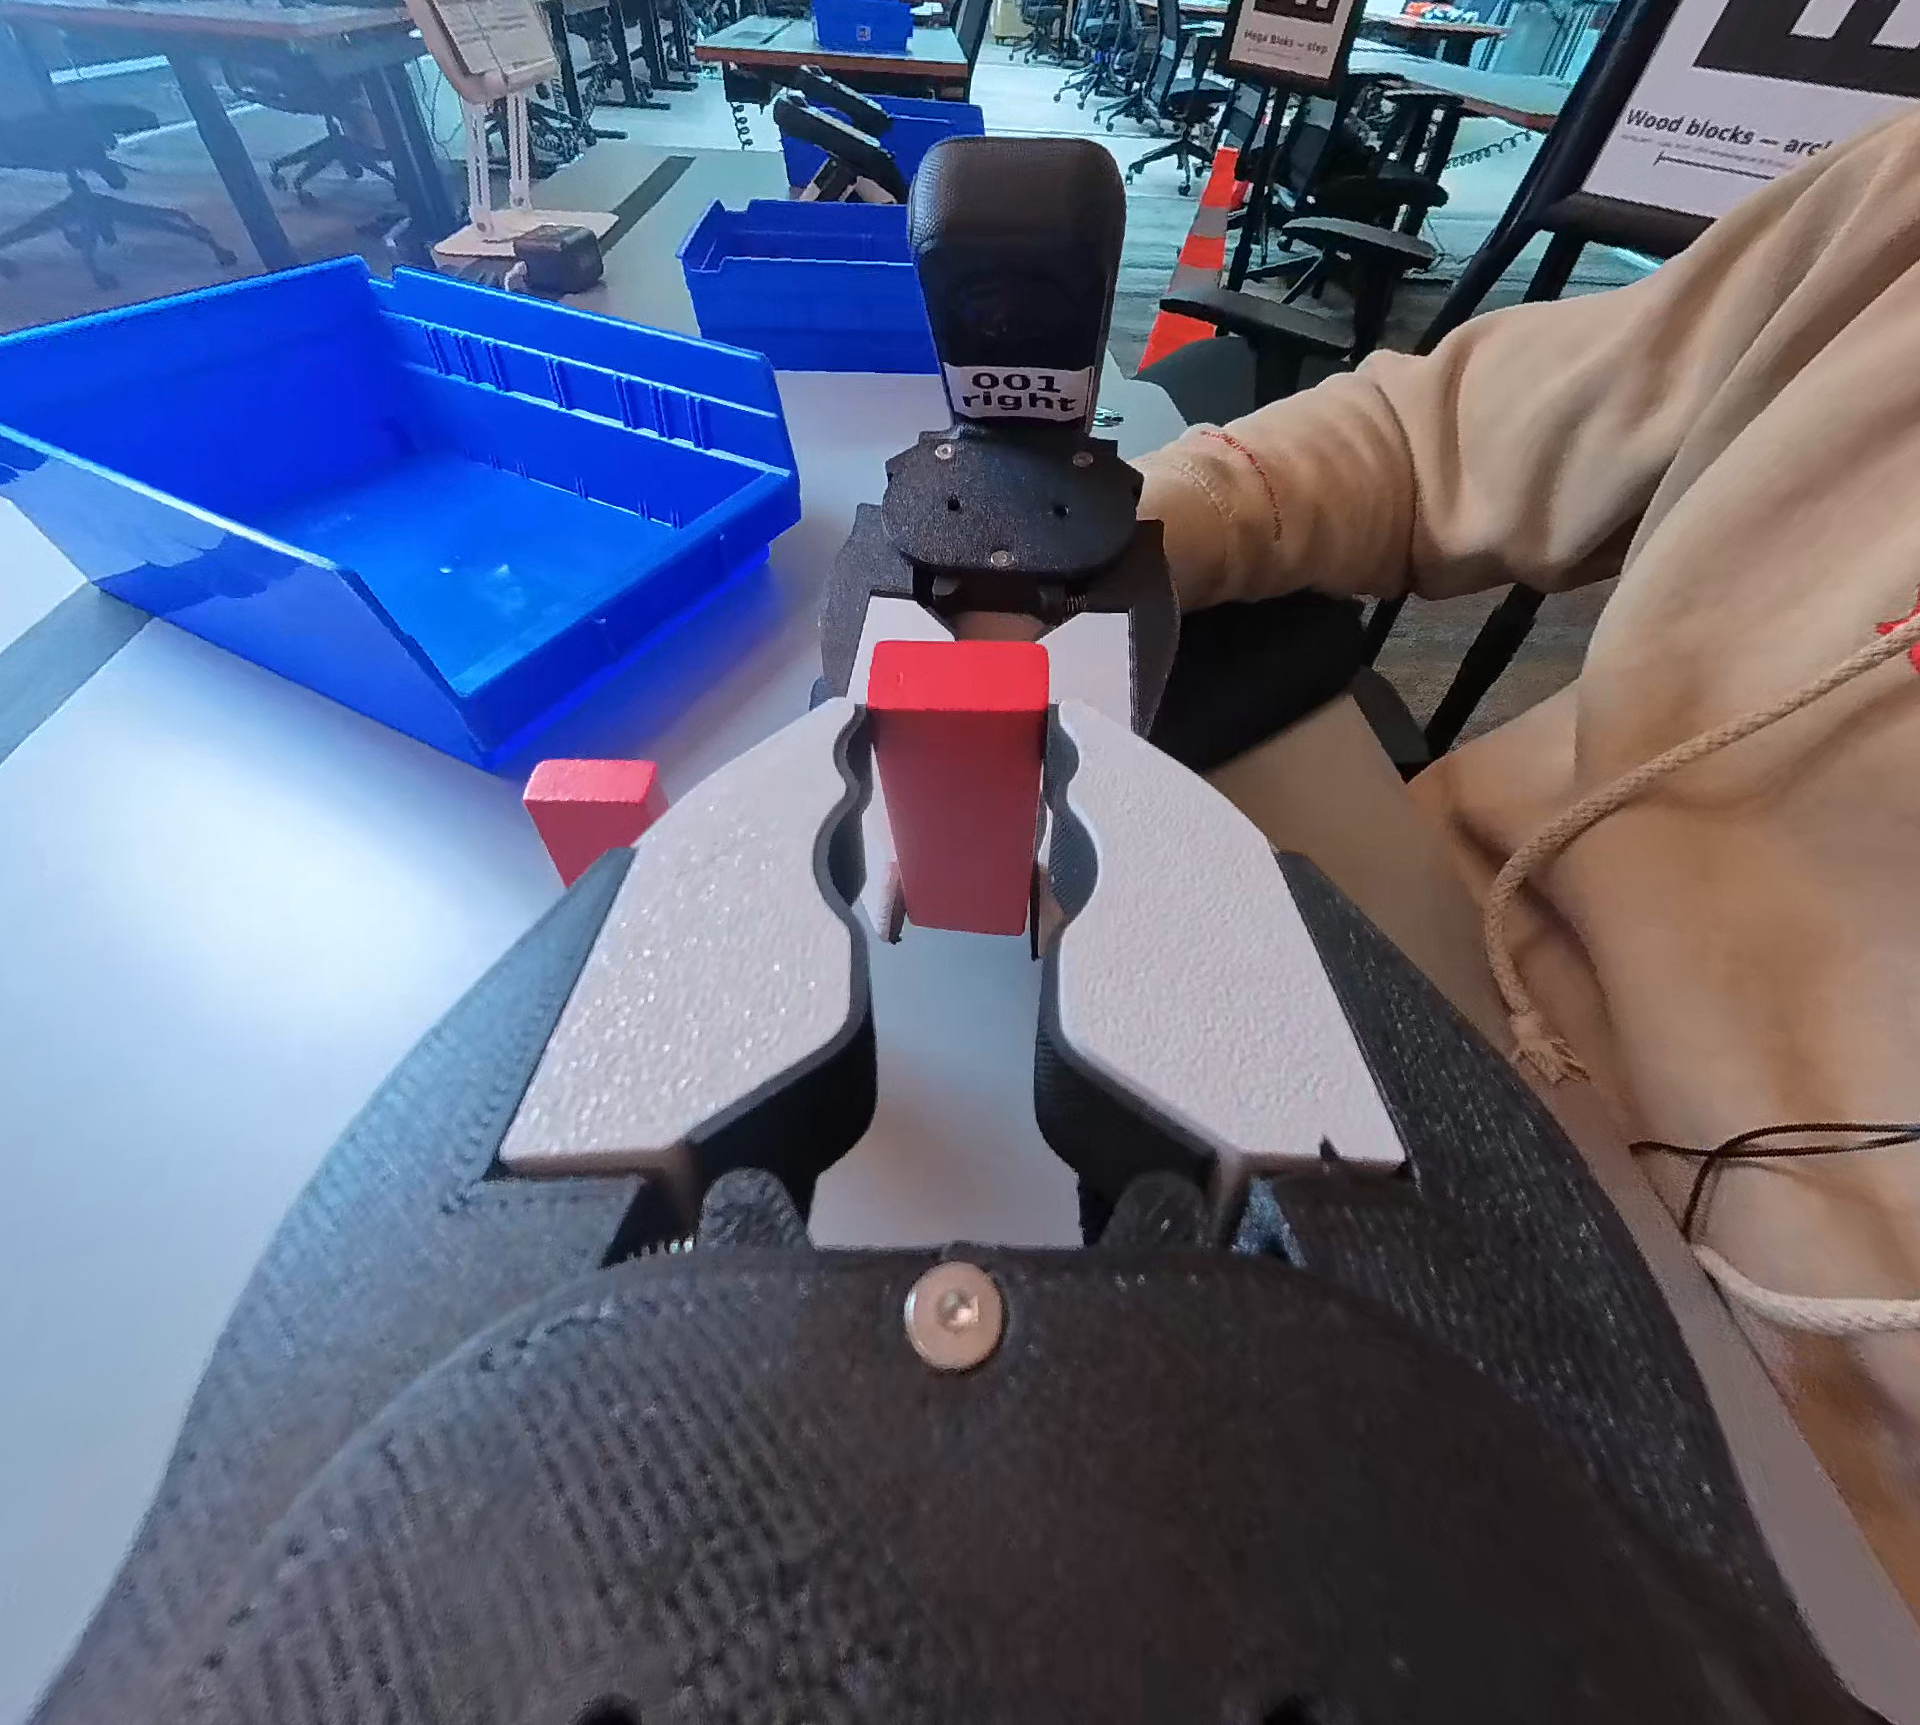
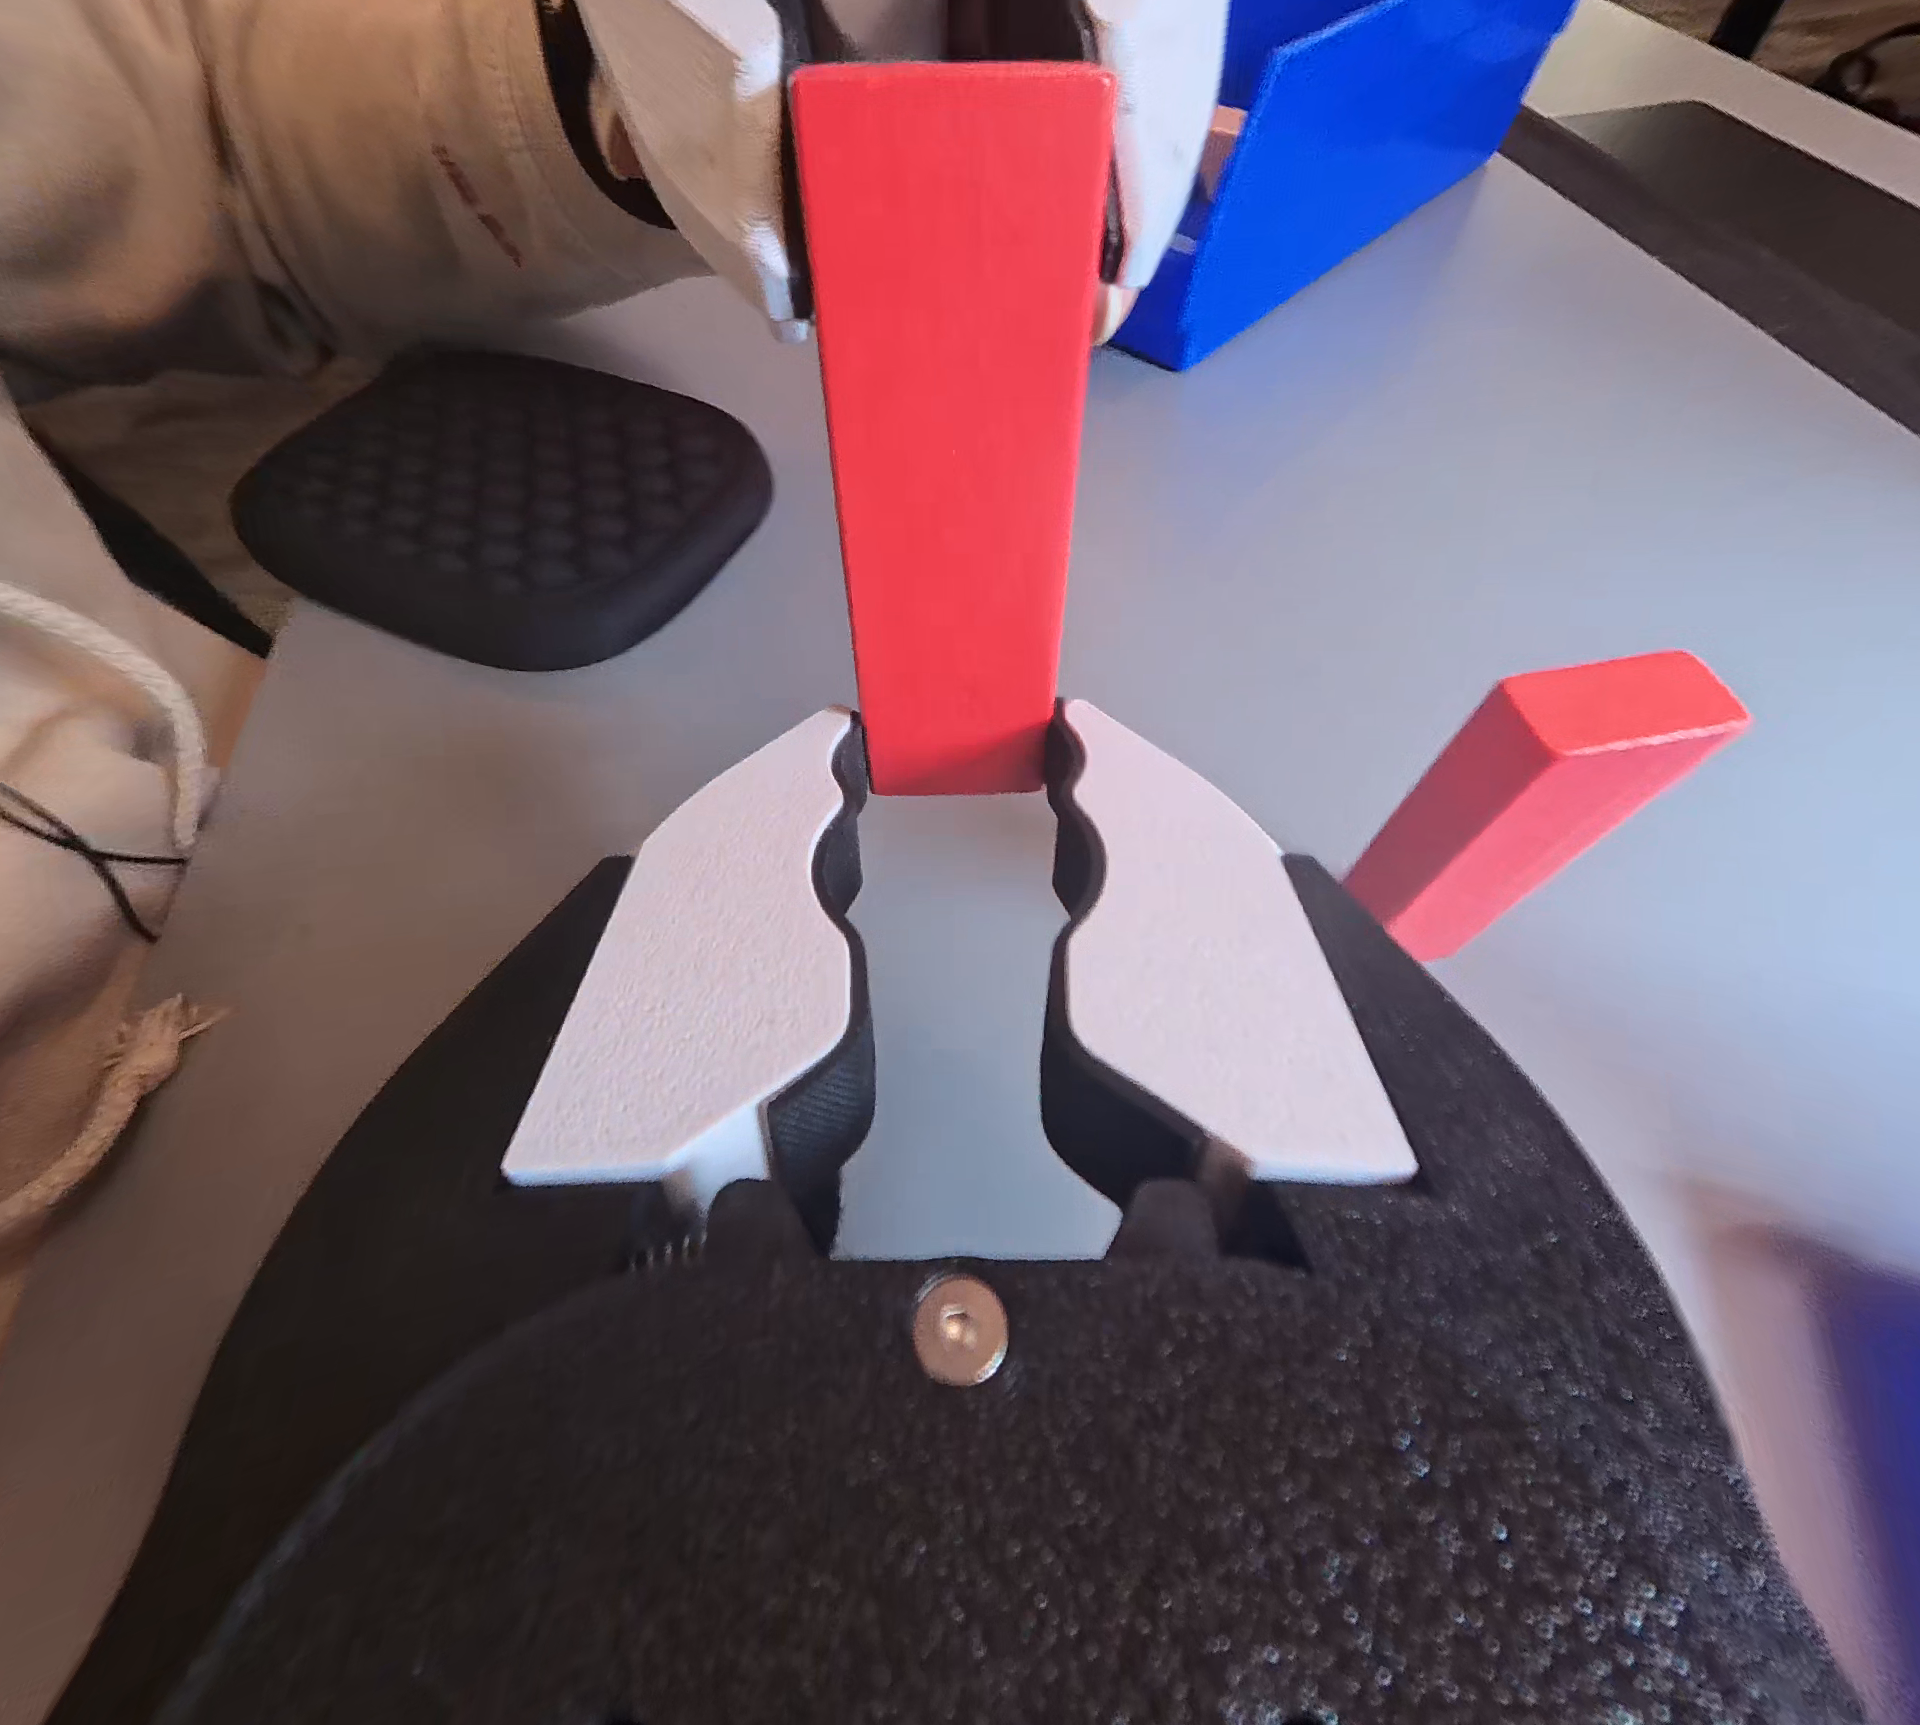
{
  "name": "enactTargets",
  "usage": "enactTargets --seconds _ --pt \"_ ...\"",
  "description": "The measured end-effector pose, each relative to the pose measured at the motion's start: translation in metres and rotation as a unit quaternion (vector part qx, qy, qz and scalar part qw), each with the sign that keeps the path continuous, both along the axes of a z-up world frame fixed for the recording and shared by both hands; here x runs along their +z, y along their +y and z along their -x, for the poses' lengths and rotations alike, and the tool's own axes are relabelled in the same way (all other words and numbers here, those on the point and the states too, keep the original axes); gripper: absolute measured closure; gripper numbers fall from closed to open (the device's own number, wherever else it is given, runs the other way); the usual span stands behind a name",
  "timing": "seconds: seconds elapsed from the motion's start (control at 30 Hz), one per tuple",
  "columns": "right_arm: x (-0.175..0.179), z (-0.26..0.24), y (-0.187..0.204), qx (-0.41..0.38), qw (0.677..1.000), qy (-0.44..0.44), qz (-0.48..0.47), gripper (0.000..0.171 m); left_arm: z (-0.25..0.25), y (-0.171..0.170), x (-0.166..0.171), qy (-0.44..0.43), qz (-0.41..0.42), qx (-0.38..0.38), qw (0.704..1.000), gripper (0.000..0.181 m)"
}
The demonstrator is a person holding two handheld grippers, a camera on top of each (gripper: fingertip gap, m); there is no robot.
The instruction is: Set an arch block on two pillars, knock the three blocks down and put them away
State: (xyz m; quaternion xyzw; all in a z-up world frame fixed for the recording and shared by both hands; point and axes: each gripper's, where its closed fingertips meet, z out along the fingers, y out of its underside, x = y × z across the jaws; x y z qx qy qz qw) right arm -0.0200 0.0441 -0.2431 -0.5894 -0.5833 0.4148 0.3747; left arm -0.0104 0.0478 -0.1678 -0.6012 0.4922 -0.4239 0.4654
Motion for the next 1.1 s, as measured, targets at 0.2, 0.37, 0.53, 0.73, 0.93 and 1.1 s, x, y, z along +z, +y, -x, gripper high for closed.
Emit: enactTargets --seconds 0.2,0.37,0.53,0.73,0.93,1.1 --pt "0.001 -0.023 0.038 -0.067 0.995 -0.028 -0.061 0.124 0.020 0.041 -0.014 0.058 -0.011 0.056 0.997 0.150" --pt "0.009 -0.049 0.056 -0.100 0.993 -0.021 -0.058 0.123 0.033 0.079 -0.046 0.100 0.019 0.093 0.990 0.150" --pt "0.011 -0.059 0.062 -0.110 0.992 -0.017 -0.057 0.123 0.037 0.088 -0.065 0.122 0.019 0.086 0.989 0.150" --pt "0.011 -0.058 0.061 -0.106 0.993 -0.017 -0.056 0.123 0.043 0.088 -0.070 0.116 0.024 0.081 0.990 0.150" --pt "0.013 -0.058 0.061 -0.107 0.993 -0.009 -0.049 0.123 0.044 0.086 -0.070 0.111 0.018 0.082 0.990 0.150" --pt "0.013 -0.058 0.062 -0.108 0.993 -0.009 -0.049 0.123 0.043 0.084 -0.070 0.106 0.018 0.082 0.991 0.150"
